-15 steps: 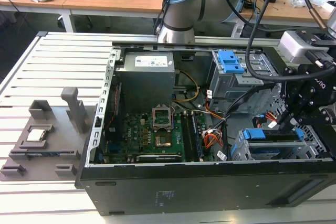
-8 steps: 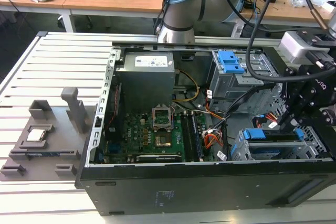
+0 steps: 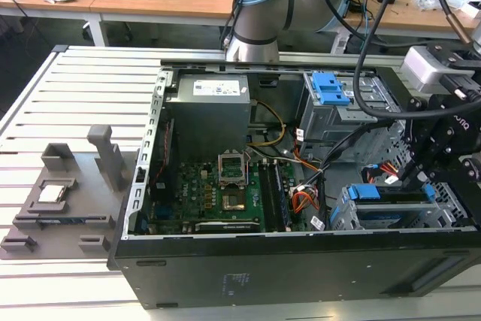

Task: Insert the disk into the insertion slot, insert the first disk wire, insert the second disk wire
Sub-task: 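Insert the first disk wire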

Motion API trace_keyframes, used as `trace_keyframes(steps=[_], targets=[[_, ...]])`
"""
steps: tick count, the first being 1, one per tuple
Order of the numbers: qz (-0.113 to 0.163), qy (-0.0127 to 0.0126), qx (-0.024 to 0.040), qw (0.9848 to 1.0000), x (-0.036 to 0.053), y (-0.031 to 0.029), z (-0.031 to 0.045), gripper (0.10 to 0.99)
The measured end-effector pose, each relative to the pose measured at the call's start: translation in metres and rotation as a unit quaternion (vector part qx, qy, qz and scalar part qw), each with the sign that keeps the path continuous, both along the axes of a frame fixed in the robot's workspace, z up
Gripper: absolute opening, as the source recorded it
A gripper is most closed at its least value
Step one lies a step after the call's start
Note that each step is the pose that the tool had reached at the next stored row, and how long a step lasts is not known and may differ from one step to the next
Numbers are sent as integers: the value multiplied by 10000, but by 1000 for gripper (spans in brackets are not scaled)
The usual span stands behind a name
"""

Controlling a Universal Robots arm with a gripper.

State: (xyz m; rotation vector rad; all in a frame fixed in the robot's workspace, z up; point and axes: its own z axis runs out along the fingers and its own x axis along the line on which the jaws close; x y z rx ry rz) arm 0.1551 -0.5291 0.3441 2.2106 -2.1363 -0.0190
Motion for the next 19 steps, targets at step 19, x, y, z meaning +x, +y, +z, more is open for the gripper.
trace_keyframes(steps=[19], targets=[[0,0,15,10000,-17,0,-117,165]])
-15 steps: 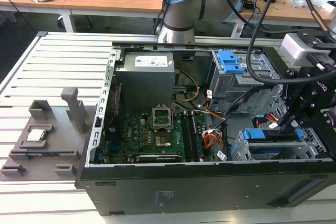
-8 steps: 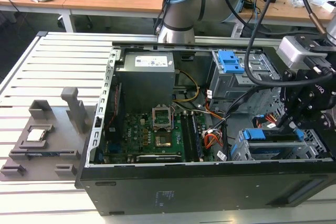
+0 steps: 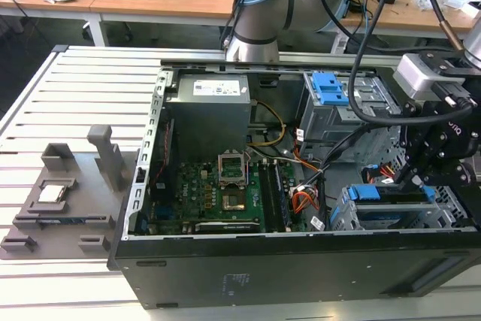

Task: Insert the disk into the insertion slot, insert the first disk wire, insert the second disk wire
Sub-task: 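Insert the first disk wire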

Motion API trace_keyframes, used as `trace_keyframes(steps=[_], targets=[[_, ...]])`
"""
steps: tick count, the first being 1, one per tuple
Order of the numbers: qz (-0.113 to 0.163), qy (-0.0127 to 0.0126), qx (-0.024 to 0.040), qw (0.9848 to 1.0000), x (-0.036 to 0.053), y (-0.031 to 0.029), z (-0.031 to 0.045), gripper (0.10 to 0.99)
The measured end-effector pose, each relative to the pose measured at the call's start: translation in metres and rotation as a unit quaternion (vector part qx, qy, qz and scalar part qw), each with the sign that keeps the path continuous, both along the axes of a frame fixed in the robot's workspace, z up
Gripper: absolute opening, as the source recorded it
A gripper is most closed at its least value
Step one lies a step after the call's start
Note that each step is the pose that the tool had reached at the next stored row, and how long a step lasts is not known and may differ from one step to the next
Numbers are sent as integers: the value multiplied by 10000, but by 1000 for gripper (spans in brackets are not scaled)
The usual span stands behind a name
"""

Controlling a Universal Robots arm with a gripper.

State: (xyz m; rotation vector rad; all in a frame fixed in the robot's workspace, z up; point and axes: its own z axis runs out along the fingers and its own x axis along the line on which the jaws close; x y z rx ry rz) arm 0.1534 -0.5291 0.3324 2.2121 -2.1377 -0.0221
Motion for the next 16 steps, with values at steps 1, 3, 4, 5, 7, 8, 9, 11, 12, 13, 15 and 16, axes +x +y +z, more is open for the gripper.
trace_keyframes(steps=[1,3,4,5,7,8,9,11,12,13,15,16], targets=[[0,-1,10,10000,1,1,-6,165],[0,0,2,10000,0,0,-2,235],[0,0,0,10000,0,0,0,235],[0,0,-1,10000,0,0,8,235],[0,0,0,10000,0,-1,50,235],[0,0,0,10000,0,0,74,235],[0,0,-1,10000,0,0,117,235],[0,0,-1,10000,0,1,212,235],[0,0,-1,10000,0,1,231,235],[0,0,-1,10000,0,2,252,235],[0,0,0,10000,0,10,281,224],[0,0,0,10000,0,13,288,224]])
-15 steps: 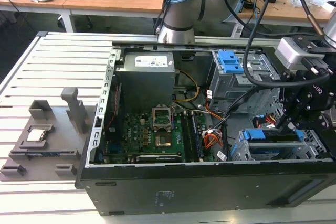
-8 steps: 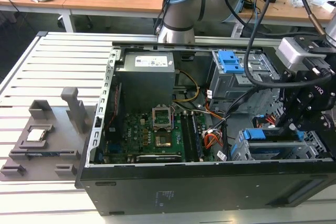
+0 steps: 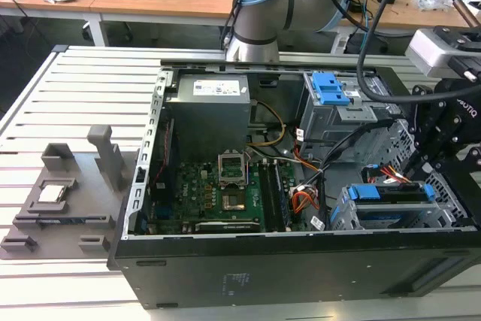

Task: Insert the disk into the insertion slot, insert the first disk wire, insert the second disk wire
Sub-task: 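Insert the first disk wire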

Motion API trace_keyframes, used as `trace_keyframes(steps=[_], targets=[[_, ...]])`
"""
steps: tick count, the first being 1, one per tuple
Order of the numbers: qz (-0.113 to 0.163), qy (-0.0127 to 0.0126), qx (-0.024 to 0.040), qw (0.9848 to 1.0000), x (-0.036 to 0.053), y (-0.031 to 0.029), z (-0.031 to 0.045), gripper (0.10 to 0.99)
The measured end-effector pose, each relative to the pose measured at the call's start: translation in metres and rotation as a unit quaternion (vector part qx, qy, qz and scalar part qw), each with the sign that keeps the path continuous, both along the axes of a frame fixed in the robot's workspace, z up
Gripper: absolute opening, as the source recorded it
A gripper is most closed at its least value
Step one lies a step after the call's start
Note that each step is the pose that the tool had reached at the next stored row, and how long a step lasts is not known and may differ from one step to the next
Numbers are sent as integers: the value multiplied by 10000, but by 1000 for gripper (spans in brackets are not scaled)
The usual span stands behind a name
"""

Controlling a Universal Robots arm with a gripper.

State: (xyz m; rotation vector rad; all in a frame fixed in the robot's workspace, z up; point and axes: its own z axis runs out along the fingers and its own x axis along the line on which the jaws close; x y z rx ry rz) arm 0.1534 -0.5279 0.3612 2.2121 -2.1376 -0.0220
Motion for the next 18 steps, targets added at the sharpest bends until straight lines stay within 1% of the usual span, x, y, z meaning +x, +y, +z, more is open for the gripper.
trace_keyframes(steps=[2,5,13,18], targets=[[0,0,-1,10000,0,2,12,106],[0,0,-1,10000,0,10,38,106],[0,0,-1,10000,0,10,70,106],[0,0,0,10000,0,10,74,106]])
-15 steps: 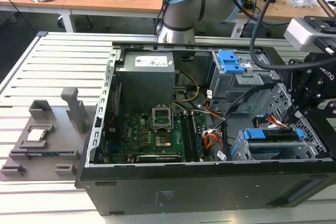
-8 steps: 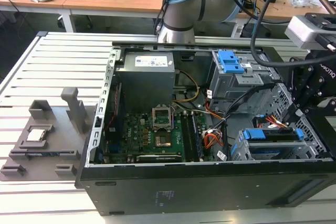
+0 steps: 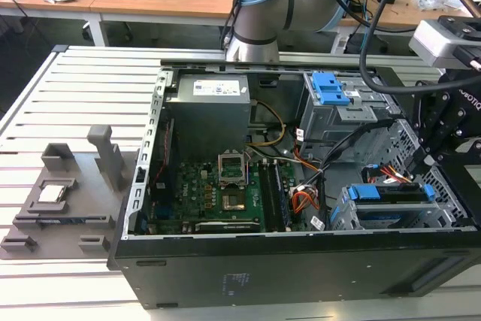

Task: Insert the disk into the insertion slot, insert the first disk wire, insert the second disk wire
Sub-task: 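Insert the first disk wire, then insert the second disk wire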

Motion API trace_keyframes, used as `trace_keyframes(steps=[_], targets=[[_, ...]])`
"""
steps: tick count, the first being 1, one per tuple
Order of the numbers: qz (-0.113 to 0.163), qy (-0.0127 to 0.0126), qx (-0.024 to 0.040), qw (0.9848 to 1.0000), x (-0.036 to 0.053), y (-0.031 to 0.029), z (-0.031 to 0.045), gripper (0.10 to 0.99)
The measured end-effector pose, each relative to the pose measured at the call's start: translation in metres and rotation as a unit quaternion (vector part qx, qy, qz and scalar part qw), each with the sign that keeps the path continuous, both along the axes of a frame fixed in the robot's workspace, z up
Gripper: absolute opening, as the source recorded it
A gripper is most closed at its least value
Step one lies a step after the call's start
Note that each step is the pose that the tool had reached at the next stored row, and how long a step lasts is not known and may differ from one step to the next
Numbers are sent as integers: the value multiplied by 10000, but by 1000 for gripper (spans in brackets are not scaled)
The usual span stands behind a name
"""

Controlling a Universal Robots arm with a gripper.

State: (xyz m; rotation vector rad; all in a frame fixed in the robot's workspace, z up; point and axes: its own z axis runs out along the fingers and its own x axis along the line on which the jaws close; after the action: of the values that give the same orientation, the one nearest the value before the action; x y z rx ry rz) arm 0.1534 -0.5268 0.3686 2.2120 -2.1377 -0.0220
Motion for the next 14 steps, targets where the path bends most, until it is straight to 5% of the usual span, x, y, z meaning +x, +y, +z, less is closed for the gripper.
trace_keyframes(steps=[10,14], targets=[[0,0,0,10000,0,0,1,114],[0,0,-2,10000,0,6,4,239]])
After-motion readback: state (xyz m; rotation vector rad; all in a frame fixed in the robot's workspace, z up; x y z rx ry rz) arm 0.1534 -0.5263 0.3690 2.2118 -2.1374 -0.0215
